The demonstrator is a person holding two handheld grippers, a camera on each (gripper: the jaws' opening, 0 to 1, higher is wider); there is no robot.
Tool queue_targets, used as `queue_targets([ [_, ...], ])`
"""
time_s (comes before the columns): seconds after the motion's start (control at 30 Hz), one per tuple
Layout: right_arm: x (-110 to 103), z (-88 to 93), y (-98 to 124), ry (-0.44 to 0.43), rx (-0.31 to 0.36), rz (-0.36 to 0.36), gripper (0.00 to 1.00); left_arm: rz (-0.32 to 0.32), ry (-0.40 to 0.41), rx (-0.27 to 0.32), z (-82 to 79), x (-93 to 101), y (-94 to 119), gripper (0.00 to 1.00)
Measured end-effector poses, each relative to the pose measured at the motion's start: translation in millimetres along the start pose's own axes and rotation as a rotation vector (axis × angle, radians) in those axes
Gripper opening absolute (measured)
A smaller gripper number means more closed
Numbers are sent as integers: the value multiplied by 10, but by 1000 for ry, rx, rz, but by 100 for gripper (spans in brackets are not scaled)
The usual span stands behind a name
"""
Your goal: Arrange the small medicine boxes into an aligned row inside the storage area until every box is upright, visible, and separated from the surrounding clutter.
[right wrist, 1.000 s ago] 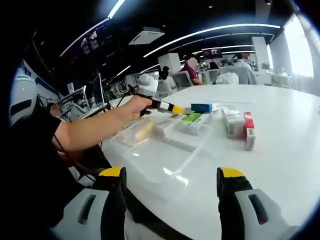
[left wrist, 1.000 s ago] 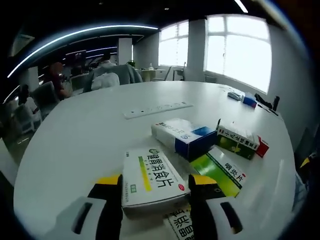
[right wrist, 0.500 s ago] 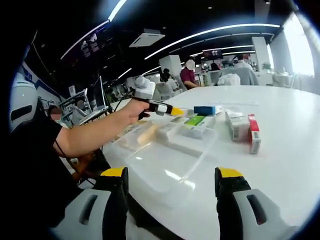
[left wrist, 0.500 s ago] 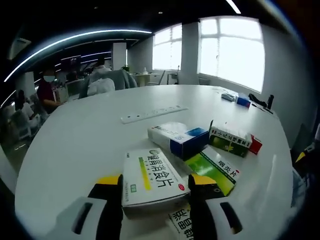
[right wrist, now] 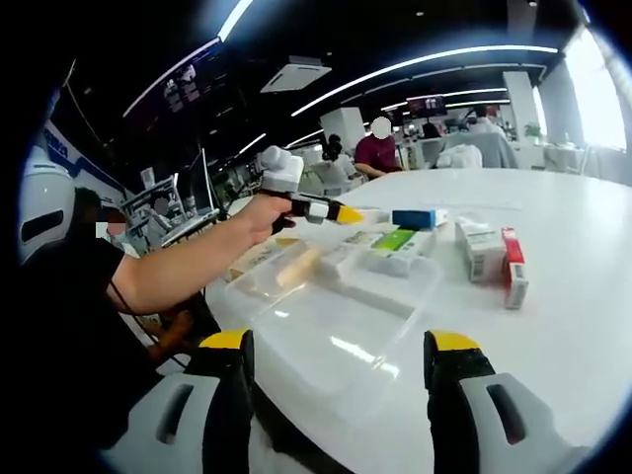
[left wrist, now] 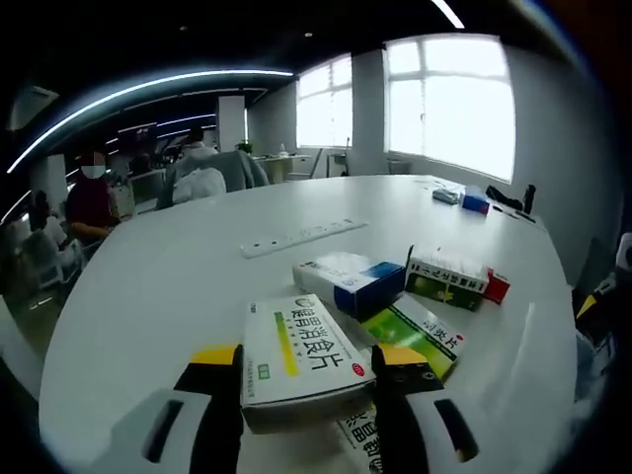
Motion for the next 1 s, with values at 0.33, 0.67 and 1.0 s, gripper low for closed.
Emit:
queue_targets([
  [0.33, -12, -62, -63, 6, 12, -20, 68, 7, -19, 14, -31, -31, 89, 50],
  [0.67, -20, -80, -45, -4, 36, -32, 67, 46, -22, 78, -104, -18, 285, 50],
  [1.0, -41, -149, -124, 3, 48, -55, 67, 60, -73, 120, -183, 81, 499, 50],
])
Point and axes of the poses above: the point that each gripper's makers call its tool centre point, and the gripper's own axes: y roughly backward along the fingers, x roughly to its right, z roughly out of its underside, the point moved 5 cm from there along y, roughly backward along the fingers, and after that the axes turned 4 degrees about y, right-handed, at the moved point
